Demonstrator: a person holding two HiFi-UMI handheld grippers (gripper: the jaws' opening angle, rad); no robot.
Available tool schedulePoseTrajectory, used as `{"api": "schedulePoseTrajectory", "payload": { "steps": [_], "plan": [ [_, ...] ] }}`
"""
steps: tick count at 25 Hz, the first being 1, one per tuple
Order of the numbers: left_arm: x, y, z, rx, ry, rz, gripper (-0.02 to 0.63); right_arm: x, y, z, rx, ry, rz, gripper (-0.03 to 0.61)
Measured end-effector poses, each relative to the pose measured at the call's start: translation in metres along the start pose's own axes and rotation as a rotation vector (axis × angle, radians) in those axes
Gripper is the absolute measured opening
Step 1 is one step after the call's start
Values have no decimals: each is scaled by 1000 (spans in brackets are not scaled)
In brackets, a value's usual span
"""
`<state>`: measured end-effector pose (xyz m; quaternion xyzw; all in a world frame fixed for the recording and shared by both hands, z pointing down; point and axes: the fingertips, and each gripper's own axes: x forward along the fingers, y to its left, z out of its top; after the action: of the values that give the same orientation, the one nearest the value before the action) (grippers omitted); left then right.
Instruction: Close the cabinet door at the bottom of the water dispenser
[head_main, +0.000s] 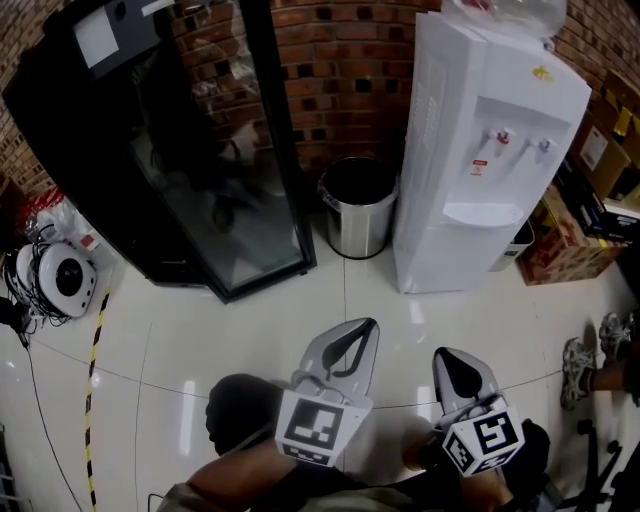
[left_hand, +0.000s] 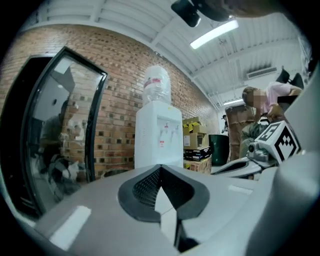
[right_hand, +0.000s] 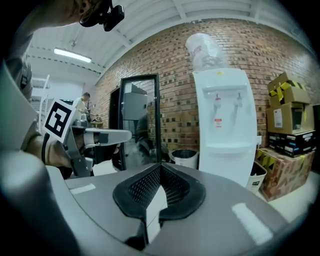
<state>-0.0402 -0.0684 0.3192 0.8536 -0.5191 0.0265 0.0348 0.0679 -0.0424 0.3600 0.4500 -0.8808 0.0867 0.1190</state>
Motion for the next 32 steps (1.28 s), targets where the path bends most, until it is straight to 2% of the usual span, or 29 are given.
{"api": "schedulePoseTrajectory", "payload": {
  "steps": [2, 4, 9, 14, 17, 21, 25, 32],
  "plan": [
    [-6, -1, -33, -74, 69, 22, 0, 3, 6, -3, 1, 13, 27, 0],
    [-9, -1, -53, -104, 117, 39, 0, 5, 6, 0, 4, 14, 38, 0],
    [1, -3, -27, -50, 28, 44, 0, 8, 7, 8, -3, -4, 41, 0],
    [3, -7, -28, -58, 36, 28, 0, 10, 7, 11, -14, -11, 17, 0],
    [3, 0, -26, -72, 48, 48, 0, 16, 10, 13, -26, -11, 25, 0],
    [3, 3, -24, -36, 64, 67, 0, 20, 11, 16, -36, -21, 46, 0],
    [5, -10, -28, 6, 63, 49, 0, 12, 7, 12, -36, -15, 39, 0],
    [11, -29, -31, 27, 62, -19, 0, 9, 3, 10, -35, -14, 23, 0]
  ]
}}
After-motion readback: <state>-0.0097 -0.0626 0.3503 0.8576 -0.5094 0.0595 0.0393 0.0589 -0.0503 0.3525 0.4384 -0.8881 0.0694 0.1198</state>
